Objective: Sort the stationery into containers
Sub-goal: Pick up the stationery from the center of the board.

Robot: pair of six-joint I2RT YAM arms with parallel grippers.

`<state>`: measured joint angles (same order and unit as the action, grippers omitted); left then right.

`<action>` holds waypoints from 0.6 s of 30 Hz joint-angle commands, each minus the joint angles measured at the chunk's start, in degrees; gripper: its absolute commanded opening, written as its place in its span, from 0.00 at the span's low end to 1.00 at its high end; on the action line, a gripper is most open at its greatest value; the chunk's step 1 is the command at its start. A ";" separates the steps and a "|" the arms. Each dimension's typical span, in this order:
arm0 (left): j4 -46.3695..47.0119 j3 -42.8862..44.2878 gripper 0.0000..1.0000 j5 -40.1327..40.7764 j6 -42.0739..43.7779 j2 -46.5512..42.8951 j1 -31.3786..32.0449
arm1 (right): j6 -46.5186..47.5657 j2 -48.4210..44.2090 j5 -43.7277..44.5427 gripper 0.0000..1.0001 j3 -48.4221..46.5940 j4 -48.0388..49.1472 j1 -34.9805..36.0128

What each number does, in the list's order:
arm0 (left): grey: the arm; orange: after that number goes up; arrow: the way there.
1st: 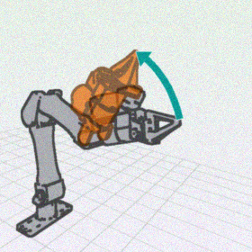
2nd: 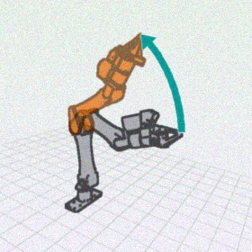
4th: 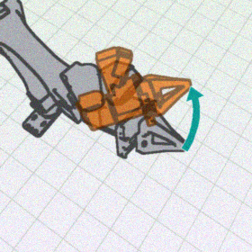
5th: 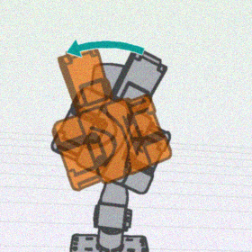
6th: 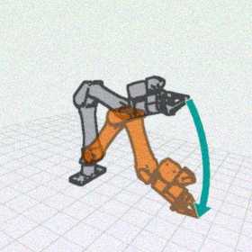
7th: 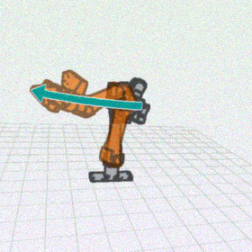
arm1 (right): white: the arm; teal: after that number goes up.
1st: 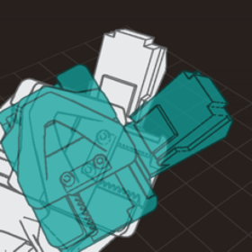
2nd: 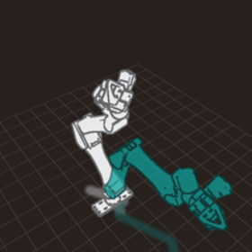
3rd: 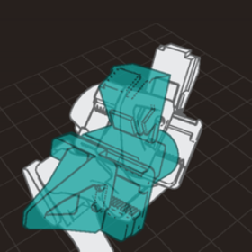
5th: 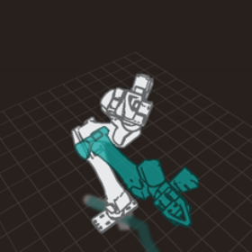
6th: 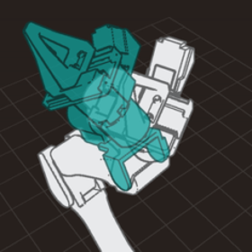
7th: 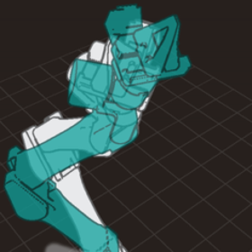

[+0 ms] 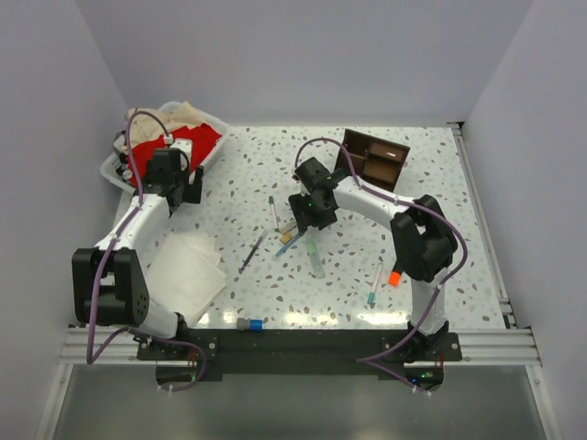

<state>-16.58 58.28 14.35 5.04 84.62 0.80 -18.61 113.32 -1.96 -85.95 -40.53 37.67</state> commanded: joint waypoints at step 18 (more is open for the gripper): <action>5.33 1.31 1.00 0.42 -0.12 -0.95 -0.53 | -2.22 3.92 1.78 0.58 1.93 -1.48 2.58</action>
<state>-14.20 58.28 14.35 5.10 84.62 0.75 -19.84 115.96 -0.95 -83.85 -40.71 40.21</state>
